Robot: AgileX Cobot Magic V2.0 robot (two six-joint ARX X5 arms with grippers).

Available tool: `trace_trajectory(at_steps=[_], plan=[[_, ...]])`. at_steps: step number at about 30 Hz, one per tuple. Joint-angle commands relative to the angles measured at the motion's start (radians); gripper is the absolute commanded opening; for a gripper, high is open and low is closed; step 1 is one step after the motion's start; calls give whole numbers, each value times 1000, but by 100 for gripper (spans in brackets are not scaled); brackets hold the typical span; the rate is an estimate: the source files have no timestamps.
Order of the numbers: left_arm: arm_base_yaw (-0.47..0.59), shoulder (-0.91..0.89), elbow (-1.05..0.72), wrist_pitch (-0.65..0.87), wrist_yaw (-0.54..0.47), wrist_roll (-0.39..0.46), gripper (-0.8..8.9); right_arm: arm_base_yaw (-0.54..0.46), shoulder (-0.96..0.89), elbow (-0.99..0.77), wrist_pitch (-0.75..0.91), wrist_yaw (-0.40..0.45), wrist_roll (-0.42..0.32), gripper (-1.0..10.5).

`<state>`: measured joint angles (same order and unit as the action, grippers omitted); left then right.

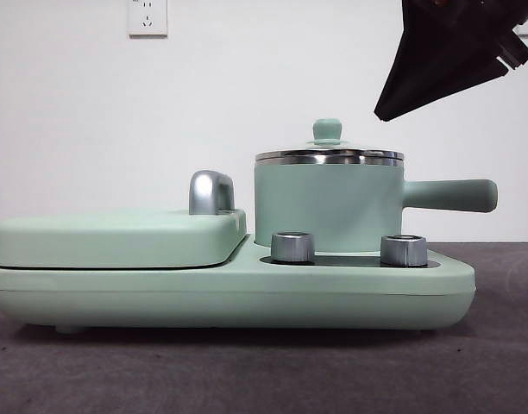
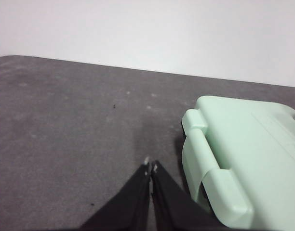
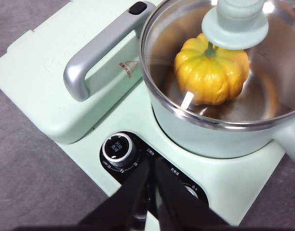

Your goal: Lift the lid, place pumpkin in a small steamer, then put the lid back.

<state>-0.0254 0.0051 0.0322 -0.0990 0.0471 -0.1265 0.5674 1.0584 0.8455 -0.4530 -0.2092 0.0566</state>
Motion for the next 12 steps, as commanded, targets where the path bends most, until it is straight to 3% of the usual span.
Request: trace_trajectory(at_steps=[1,7,12], plan=[[0,-1,-20,17,-3,5,7,5,5,14,11,-1,-5,19],[0,-1,-20,17,-3,5,7,5,5,14,11,0,-11,19],[0,-1,-20,17,-3,5,7,-25,-37,-8,52,78,-140,19]])
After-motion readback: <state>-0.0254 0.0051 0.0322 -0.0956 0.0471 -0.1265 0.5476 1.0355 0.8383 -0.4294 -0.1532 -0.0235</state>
